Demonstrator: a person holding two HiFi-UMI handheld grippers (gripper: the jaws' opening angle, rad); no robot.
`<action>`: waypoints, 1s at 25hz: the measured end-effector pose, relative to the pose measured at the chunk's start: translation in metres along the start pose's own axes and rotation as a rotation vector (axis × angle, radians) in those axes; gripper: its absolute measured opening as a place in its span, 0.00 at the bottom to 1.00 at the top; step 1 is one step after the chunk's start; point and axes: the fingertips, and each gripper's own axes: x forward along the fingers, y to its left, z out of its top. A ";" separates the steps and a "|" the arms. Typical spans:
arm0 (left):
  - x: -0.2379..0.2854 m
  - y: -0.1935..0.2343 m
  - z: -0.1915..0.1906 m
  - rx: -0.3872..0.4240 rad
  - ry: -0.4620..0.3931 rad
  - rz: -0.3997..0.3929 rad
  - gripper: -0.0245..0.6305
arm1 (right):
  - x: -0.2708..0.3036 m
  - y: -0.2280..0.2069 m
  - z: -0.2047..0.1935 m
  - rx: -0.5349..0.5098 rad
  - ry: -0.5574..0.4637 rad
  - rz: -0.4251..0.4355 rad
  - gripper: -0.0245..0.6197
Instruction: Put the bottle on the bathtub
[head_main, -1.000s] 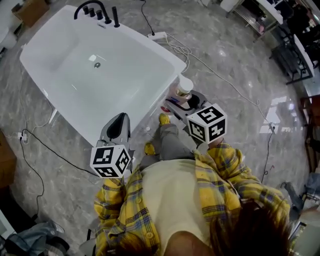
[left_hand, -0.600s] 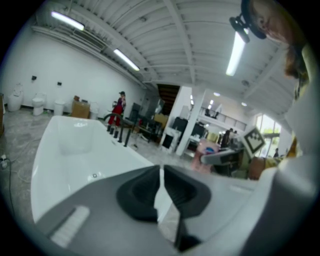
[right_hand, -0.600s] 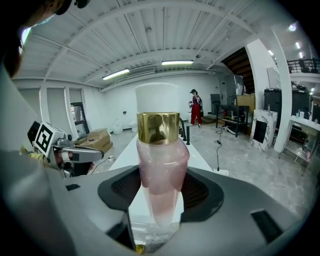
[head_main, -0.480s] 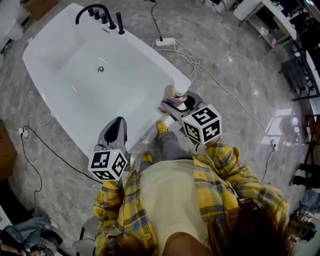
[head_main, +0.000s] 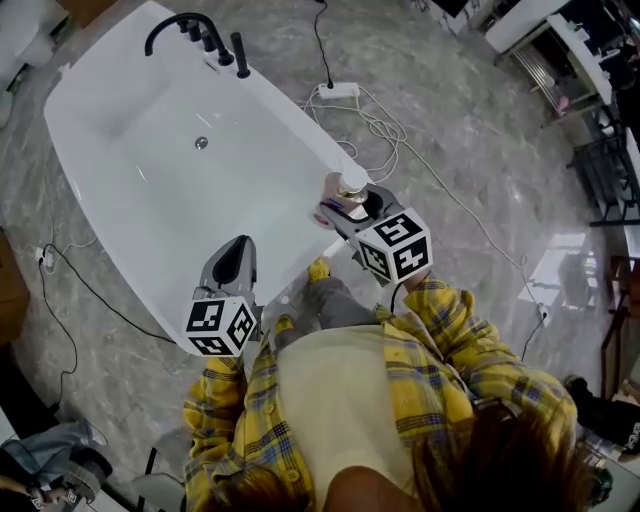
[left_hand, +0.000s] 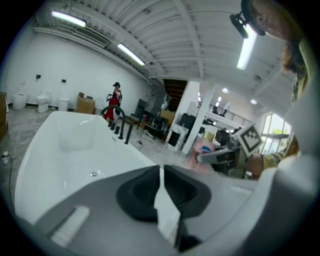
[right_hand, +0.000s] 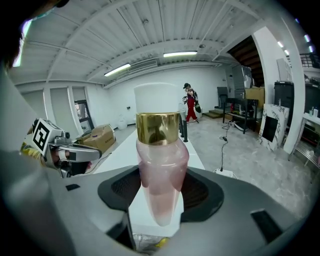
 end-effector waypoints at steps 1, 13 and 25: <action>0.007 0.000 0.000 -0.001 0.008 0.003 0.08 | 0.005 -0.007 0.000 0.001 0.004 -0.001 0.42; 0.067 0.016 -0.002 -0.006 0.059 0.085 0.08 | 0.071 -0.077 0.011 -0.028 0.030 -0.012 0.42; 0.106 0.034 0.003 -0.046 0.043 0.151 0.08 | 0.138 -0.124 0.021 -0.100 0.029 -0.023 0.42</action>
